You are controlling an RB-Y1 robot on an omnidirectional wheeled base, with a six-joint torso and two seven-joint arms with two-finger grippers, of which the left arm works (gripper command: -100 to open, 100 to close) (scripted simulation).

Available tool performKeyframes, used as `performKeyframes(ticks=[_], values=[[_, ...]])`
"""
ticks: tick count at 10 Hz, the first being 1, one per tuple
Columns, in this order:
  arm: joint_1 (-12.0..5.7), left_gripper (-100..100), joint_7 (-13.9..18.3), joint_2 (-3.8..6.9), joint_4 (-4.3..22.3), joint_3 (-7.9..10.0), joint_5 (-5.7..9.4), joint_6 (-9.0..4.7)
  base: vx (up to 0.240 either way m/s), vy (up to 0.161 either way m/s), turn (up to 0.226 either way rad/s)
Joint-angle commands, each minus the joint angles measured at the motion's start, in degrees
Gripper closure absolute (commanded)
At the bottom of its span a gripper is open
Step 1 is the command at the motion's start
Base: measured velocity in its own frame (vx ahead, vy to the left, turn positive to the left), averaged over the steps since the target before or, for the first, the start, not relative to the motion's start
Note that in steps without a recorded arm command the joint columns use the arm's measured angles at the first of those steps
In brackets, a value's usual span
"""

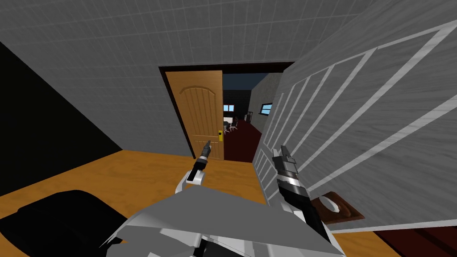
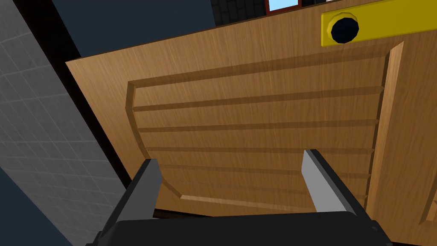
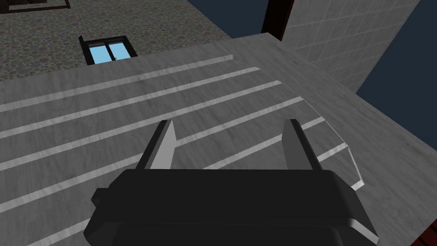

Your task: Pull the door open

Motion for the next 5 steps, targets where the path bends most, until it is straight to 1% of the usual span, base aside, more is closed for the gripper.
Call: performKeyframes(ticks=[1, 5], values=[[-1.33, -100, 0.49, 0.19, 2.63, 0.49, 0.45, 0.74, 0.119, 0.017, -0.032], [-3.13, -100, 1.22, 0.37, 6.8, 1.18, 1.11, 1.36, 0.121, 0.02, -0.021]])
